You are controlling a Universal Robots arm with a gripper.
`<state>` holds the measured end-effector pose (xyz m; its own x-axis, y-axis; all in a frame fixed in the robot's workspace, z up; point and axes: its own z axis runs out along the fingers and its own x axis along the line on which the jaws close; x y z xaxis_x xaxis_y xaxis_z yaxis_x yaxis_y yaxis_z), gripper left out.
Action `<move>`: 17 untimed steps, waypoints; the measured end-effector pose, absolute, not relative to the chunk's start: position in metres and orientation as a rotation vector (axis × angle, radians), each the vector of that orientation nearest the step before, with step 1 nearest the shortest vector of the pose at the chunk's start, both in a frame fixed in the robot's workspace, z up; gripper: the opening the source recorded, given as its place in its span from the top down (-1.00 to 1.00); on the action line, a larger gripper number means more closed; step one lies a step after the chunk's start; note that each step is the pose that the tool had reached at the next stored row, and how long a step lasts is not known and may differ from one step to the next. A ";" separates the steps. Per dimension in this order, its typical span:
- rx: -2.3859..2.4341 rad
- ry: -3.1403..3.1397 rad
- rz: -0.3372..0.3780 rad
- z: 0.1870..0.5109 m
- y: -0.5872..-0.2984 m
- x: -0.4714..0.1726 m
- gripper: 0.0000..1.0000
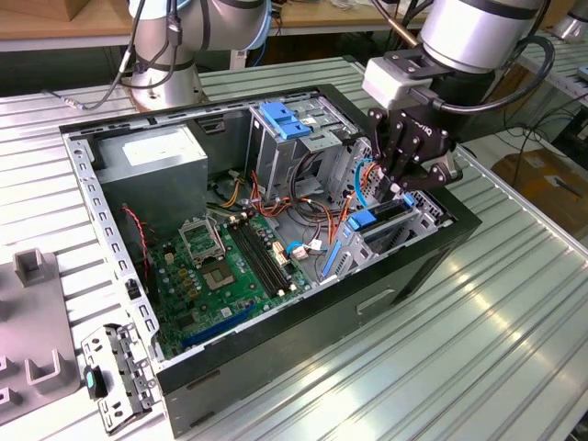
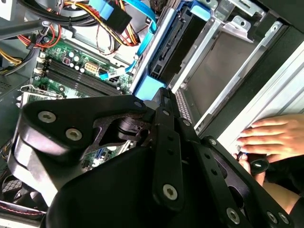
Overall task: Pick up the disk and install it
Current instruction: 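Insert the first disk wire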
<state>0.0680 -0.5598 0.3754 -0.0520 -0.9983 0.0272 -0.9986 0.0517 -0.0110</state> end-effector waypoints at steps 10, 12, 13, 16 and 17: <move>2.236 -2.190 0.042 0.375 -0.560 0.082 0.79; 2.244 -2.181 0.042 0.377 -0.560 0.082 0.79; 2.245 -2.180 0.042 0.379 -0.560 0.082 0.79; 2.247 -2.177 0.041 0.385 -0.560 0.082 0.79; 2.249 -2.175 0.039 0.391 -0.560 0.082 0.79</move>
